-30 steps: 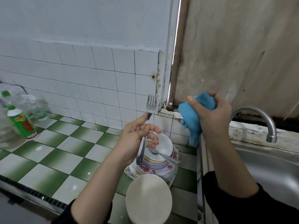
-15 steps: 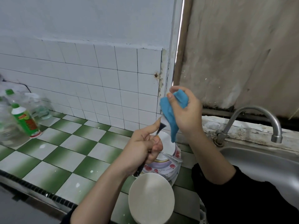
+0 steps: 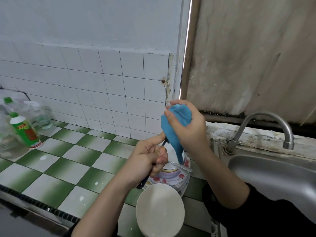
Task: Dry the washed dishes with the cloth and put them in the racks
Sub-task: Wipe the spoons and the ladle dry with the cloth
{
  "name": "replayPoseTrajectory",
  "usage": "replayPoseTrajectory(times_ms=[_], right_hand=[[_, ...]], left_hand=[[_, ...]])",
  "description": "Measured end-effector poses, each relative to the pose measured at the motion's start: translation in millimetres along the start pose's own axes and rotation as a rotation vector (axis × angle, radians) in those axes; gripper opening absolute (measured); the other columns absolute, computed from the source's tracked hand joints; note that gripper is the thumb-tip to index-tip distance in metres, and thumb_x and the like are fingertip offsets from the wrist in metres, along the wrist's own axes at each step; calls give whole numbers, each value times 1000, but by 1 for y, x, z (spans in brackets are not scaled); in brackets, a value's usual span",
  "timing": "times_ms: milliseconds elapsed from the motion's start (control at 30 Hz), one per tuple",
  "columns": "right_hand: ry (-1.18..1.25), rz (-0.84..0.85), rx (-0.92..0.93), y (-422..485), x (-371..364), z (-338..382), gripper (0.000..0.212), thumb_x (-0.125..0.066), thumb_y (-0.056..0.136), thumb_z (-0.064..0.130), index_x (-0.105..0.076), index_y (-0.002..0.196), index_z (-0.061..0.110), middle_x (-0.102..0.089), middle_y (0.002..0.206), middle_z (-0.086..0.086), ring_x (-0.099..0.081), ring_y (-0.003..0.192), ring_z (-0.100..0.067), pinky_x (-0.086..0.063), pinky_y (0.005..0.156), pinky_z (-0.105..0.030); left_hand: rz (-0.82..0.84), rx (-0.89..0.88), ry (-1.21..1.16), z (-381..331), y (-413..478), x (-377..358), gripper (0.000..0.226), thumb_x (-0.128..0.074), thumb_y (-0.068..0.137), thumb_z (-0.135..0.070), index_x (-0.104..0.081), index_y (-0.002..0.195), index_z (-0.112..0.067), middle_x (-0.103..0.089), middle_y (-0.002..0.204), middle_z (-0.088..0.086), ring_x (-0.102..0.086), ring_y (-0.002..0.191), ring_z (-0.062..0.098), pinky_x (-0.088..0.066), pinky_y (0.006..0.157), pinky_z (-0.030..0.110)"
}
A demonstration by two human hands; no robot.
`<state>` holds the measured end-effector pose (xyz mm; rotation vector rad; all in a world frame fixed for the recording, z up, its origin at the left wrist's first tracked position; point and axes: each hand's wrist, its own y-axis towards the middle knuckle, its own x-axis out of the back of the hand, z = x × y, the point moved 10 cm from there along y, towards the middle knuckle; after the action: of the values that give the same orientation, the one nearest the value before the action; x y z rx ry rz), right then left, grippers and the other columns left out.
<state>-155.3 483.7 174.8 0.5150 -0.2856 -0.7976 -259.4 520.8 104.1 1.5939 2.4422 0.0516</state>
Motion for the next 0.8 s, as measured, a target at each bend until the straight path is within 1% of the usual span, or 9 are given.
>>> replayPoseTrajectory(times_ms=[133,200,300,400,467,600,700,767,800], right_hand=[[-120,-100,-66,13,23,-7,17,-67,92,16,-64,90,33,-67,87,15,-64,85,-3,-56,78,-28],[-124,-202,-178,25,43,-21,11,-67,92,18,-66,94,29,-67,92,12,-65,90,-8,-56,86,-34],[82,-312,-367,18,60,-48,7,-68,91,17,-69,96,23,-70,97,-3,-69,98,-26,-57,89,-46],[320,-334,-455,-8,52,-54,8,-67,92,17,-70,95,23,-72,102,-13,-70,97,-32,-57,89,-49],[400,-289,-501,-28,37,-55,7,-65,93,19,-70,98,21,-73,99,-11,-71,88,-23,-59,82,-38],[509,-71,-591,-57,0,-53,17,-57,97,24,-67,91,12,-73,75,-2,-69,65,-13,-57,60,-25],[482,0,-540,-59,-7,-48,13,-59,94,20,-64,106,23,-75,88,2,-72,78,-10,-58,70,-25],[366,62,-466,-58,-9,-40,30,-68,88,13,-61,114,26,-73,98,-2,-72,88,-15,-58,79,-29],[316,77,-431,-57,-9,-39,35,-71,85,8,-61,113,28,-73,97,-3,-71,88,-13,-58,77,-27]], left_hand=[[5,17,107,6,-2,-3,56,-45,90,-4,-43,140,-28,-38,54,-6,-25,40,8,-25,40,13],[54,-16,142,3,-4,-9,64,-42,91,-11,-31,145,-44,-38,57,-5,-26,42,9,-27,41,15],[74,-54,158,-5,-6,-11,71,-41,91,-14,-27,137,-66,-38,60,-2,-27,44,11,-29,43,16],[32,-52,138,-5,-5,-6,75,-39,95,-2,-32,136,-65,-37,61,1,-26,43,11,-30,42,15],[-10,-37,122,-1,-3,-4,79,-34,98,9,-35,137,-60,-35,61,4,-25,44,11,-31,41,15],[-47,12,76,5,-2,-5,77,-31,101,6,-38,134,-62,-35,58,1,-23,46,11,-30,41,17],[-24,42,63,5,-2,-7,85,-27,98,12,-38,132,-65,-29,57,4,-23,45,11,-30,41,17],[18,80,81,7,-4,-9,90,-24,96,14,-34,133,-67,-29,58,4,-24,44,12,-30,41,18],[52,101,101,9,-4,-11,90,-24,96,14,-29,135,-67,-31,59,5,-25,45,12,-31,42,19]])
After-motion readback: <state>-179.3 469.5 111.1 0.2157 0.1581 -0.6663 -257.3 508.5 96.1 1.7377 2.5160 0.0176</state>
